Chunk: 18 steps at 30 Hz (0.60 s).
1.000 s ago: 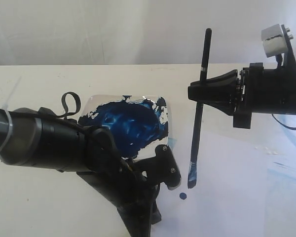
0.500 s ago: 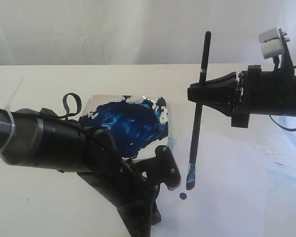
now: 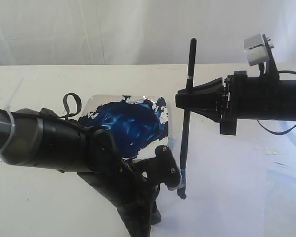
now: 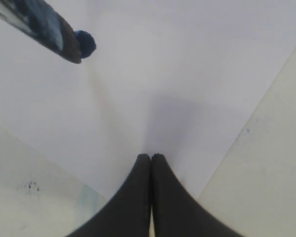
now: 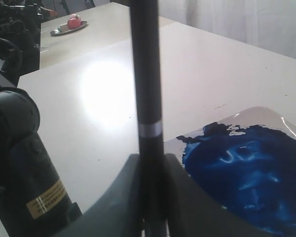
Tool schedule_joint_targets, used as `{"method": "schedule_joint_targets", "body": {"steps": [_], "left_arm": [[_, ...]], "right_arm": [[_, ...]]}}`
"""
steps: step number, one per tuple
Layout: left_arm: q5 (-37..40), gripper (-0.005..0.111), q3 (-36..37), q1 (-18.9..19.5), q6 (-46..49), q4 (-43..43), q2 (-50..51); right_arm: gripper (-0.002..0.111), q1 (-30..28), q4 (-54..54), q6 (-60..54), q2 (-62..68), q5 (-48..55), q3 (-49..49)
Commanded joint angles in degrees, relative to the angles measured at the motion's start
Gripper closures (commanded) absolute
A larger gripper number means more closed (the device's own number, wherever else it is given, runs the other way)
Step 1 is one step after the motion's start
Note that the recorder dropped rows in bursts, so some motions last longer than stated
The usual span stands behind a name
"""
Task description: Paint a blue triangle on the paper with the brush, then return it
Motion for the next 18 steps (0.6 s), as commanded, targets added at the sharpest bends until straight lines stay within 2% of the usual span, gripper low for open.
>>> {"method": "schedule_joint_targets", "body": {"steps": [1, 18], "left_arm": [[0.9, 0.107, 0.2, -0.1, -0.1, -0.5, 1.1], [0.8, 0.107, 0.2, -0.1, -0.1, -0.5, 1.1]], "right_arm": [[0.108, 0.2, 0.4, -0.7, 0.1, 0.8, 0.2], [0.108, 0.2, -0.4, -0.2, 0.1, -0.6, 0.8]]}}
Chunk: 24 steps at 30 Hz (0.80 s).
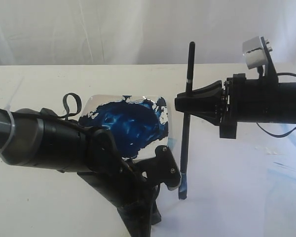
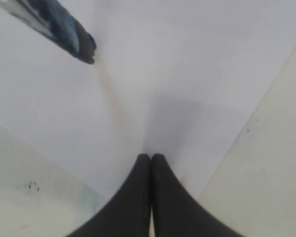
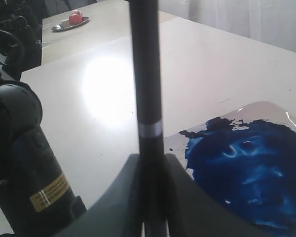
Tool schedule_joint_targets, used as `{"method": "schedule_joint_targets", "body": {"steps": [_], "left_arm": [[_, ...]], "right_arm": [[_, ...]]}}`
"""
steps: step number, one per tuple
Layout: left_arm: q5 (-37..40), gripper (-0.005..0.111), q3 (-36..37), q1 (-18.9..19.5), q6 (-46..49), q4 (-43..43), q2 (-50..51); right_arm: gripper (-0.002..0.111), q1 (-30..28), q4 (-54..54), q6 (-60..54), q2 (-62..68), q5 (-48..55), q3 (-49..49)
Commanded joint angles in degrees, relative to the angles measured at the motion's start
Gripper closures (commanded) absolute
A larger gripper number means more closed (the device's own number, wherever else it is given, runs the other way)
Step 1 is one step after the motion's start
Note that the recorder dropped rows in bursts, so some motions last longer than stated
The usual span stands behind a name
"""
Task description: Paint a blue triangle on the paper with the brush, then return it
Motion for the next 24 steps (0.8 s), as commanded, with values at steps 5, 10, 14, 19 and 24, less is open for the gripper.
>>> {"method": "schedule_joint_targets", "body": {"steps": [5, 10, 14, 19, 24], "left_arm": [[0.8, 0.107, 0.2, -0.1, -0.1, -0.5, 1.1], [0.8, 0.107, 0.2, -0.1, -0.1, -0.5, 1.1], [0.9, 0.107, 0.2, -0.1, -0.1, -0.5, 1.1], [0.9, 0.107, 0.2, -0.1, -0.1, -0.5, 1.1], [0.9, 0.107, 0.2, -0.1, -0.1, -0.5, 1.1]], "right_arm": [[0.108, 0.0, 0.3, -0.2, 0.1, -2.6, 0.4], [0.108, 0.0, 0.3, -0.5, 0.1, -4.5, 0.4], [0.108, 0.0, 0.3, -1.3, 0.1, -6.4, 0.4], [0.108, -0.1, 0.3, -1.8, -0.1, -9.8, 0.3], [0.108, -2.8, 0.5, -2.6, -0.9, -10.8, 0.3]]}}
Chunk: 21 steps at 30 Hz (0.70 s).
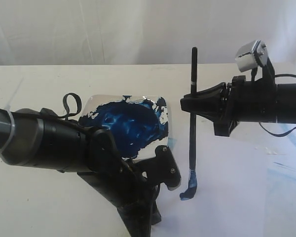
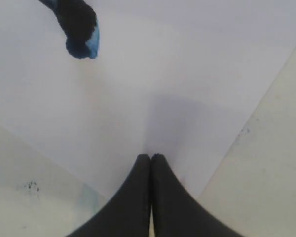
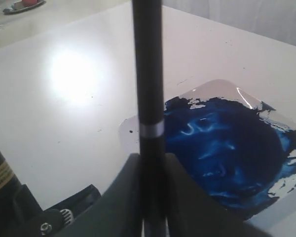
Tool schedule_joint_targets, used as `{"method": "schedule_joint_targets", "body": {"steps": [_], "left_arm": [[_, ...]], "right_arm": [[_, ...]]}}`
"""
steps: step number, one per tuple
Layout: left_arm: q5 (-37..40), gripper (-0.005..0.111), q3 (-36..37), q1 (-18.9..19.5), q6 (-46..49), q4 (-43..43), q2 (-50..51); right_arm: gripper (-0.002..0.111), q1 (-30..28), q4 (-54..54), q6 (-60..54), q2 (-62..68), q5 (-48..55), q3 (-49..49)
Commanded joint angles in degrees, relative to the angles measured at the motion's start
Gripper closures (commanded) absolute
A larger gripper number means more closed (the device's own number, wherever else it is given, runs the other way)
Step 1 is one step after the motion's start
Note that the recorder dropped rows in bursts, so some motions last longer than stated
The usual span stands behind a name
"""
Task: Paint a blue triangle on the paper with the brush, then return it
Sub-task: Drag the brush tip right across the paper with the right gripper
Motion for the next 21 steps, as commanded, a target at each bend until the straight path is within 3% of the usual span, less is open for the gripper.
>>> {"method": "schedule_joint_targets", "body": {"steps": [1, 12, 21], "left_arm": [[0.9, 0.107, 0.2, -0.1, -0.1, -0.5, 1.1], [0.9, 0.107, 0.2, -0.1, -0.1, -0.5, 1.1], [0.9, 0.107, 0.2, -0.1, -0.1, -0.5, 1.1]], "right_arm": [[0.108, -3.2, 0.1, -2.2, -1.2, -2.2, 0.0], [0.108, -10.5, 1.8, -2.2, -1.7, -3.1, -0.1], [0.108, -11.3, 3.8, -2.2, -1.9, -0.2, -0.1]]}}
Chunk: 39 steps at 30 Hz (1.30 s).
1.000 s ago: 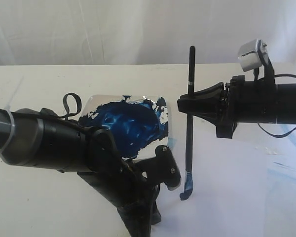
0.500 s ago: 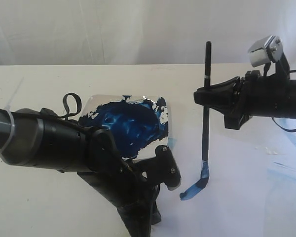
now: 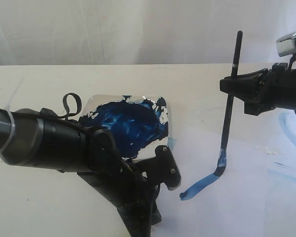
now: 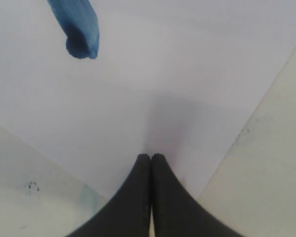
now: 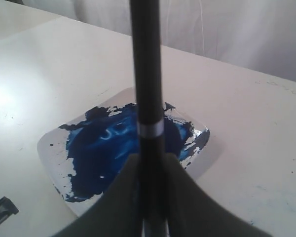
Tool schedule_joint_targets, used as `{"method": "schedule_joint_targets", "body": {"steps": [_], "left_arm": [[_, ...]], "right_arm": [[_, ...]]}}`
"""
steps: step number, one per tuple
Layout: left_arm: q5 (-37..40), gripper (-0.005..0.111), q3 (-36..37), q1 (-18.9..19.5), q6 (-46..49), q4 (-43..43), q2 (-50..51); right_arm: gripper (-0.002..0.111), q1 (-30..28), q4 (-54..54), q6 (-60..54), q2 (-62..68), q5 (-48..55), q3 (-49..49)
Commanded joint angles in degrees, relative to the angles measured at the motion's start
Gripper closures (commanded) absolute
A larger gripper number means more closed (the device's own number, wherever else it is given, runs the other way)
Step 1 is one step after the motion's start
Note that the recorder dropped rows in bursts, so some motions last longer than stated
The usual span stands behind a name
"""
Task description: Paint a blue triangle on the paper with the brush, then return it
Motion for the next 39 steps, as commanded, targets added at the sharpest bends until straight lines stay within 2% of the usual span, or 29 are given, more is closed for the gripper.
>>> {"method": "schedule_joint_targets", "body": {"steps": [1, 8, 13, 19, 26, 35, 39], "left_arm": [[0.9, 0.107, 0.2, -0.1, -0.1, -0.5, 1.1], [0.9, 0.107, 0.2, -0.1, -0.1, -0.5, 1.1], [0.9, 0.107, 0.2, -0.1, -0.1, -0.5, 1.1], [0.9, 0.107, 0.2, -0.1, -0.1, -0.5, 1.1], [0.9, 0.107, 0.2, -0.1, -0.1, -0.5, 1.1], [1.0, 0.107, 0.2, -0.1, -0.1, -0.5, 1.1], [1.0, 0.107, 0.2, -0.1, -0.1, -0.5, 1.1]], "right_arm": [[0.108, -0.3, 1.3, -1.1, -0.7, 2.7, -0.1], [0.108, -0.3, 1.2, -1.1, -5.5, 5.6, -0.1], [0.108, 0.3, -3.1, 2.5, -10.1, 8.7, 0.0], [0.108, 5.5, -4.0, 3.0, -14.3, 8.2, 3.0], [0.108, 12.6, -4.3, 3.0, -20.3, -0.9, 6.8], [0.108, 17.3, 1.8, 6.0, -24.1, -13.9, 9.0], [0.108, 18.4, 1.9, 7.4, -22.8, -13.9, 9.0]]}}
